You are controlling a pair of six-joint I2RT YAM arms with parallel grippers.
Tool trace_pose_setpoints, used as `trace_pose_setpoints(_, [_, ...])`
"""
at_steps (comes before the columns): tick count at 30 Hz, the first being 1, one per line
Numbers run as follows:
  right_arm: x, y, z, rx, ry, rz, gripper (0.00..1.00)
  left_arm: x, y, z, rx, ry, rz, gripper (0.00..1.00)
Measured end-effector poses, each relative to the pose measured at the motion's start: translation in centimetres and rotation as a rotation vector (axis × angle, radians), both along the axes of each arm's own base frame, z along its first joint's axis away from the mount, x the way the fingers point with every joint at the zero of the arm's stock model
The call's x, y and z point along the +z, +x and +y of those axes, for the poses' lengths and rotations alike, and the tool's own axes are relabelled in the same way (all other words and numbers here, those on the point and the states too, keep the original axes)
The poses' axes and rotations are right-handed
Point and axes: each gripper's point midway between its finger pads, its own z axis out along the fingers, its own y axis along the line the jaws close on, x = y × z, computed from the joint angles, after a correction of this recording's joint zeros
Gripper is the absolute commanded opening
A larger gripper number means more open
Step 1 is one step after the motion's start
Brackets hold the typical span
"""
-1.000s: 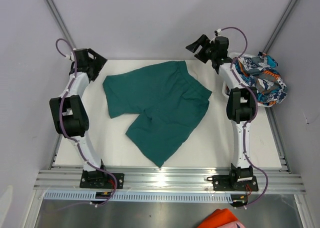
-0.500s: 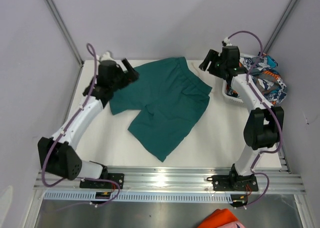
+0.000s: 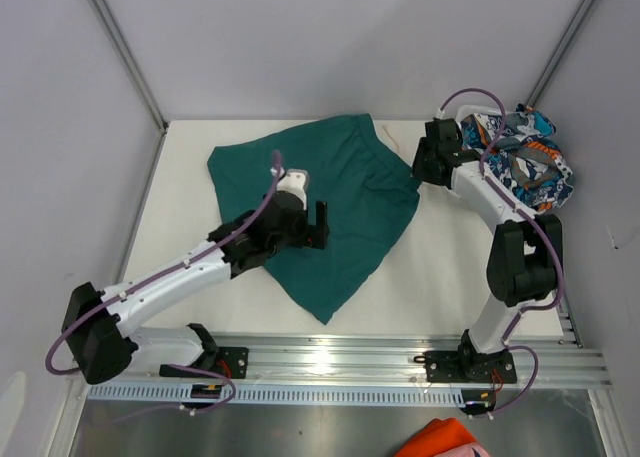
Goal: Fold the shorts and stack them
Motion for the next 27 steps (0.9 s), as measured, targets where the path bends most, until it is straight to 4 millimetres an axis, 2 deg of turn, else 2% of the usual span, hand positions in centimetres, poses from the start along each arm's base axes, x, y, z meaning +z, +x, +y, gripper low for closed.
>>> trace_pose_setpoints(3, [-1.0,0.6,-0.5,-0.02,-0.026,0.018,0.34,-1.2,-1.4,-1.7,-0.08,0.068,0.007,0.99])
trace_pose_setpoints(8, [-4.5,2.5,-0.4,-0.032,-0.056,0.076,0.27,-3.8,-3.3,-3.6,-0.181,0.159,0.049,0.99])
trace_pose_setpoints(11, [-6.4,3.5,-0.7,-0.049,-0.079,0.108,0.22,-4.2,-3.5,-3.8,-0.199,0.167,0.054,0.99])
trace_pose_setpoints(16, [-8.8,6.0,-1.7,-0.103,-0.146,0.131,0.21,-4.2,-3.5,-4.3,-0.214,0.157,0.046,0.99])
trace_pose_setpoints(22, [-10.7,7.1,-2.8,-0.147,-0.217,0.162,0.2,-5.9,-4.1,-5.1,-0.254,0.198,0.068,0.99])
trace_pose_setpoints(27, [-10.8,6.8,-3.1,-0.155,-0.238,0.174,0.19,-8.1,-5.2,-6.0,-0.303,0.281,0.09,0.98])
